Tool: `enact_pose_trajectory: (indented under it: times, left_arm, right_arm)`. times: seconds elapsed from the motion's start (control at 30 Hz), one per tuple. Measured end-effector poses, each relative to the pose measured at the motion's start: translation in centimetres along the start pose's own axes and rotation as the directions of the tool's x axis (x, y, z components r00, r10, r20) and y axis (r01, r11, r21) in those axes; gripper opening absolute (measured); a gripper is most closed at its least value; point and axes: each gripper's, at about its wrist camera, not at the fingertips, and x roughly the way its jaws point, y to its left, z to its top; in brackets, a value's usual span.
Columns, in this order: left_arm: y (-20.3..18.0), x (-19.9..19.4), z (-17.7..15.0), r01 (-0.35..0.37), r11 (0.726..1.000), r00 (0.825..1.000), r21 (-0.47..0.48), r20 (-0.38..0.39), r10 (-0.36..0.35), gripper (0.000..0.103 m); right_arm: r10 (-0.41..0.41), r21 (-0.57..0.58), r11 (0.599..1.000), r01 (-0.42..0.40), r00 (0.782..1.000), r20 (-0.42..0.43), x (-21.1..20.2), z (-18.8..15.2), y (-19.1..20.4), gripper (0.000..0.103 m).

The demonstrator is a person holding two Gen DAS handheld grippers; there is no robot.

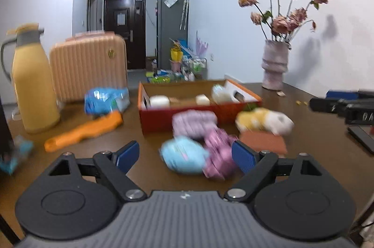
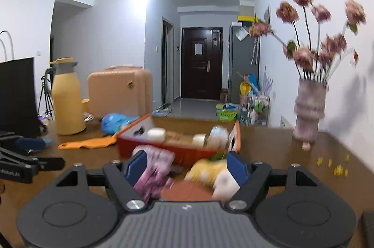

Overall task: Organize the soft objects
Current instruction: 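Withdraw both tools from the box back over the table, then grasp the pink satin scrunchie with the right tool while the left tool grasps it too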

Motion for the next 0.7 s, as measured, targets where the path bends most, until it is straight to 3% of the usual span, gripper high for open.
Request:
enact_pose_trajectory:
  times: [0.17, 0.37, 0.63, 0.7]
  left_arm:
    - [0.0, -0.3, -2.6, 0.001, 1.0, 0.997, -0.019, -0.076, -0.003, 0.089]
    - [0.8, 2.2, -1.9, -0.068, 0.997, 0.995, -0.036, -0.074, 0.065, 0.094]
    - [3.8, 6.2, -1.8, -0.131, 0.99, 0.987, -0.042, -0.102, 0.126, 0.094]
    - [4.8, 7.0, -2.0, -0.139, 0.989, 0.984, -0.057, -0.121, 0.131, 0.094]
  right_arm:
    - [0.042, 0.09, 0.995, -0.036, 0.997, -0.067, -1.7, -4.5, 1.1, 0.075]
    - [0.053, 0.078, 0.996, -0.046, 0.995, -0.089, -0.3, -5.2, 2.3, 0.075]
    - [0.112, 0.043, 0.993, -0.106, 0.979, -0.171, 6.7, -4.7, 5.1, 0.073]
    - [0.113, 0.042, 0.993, -0.107, 0.976, -0.186, 9.0, -4.6, 6.0, 0.068]
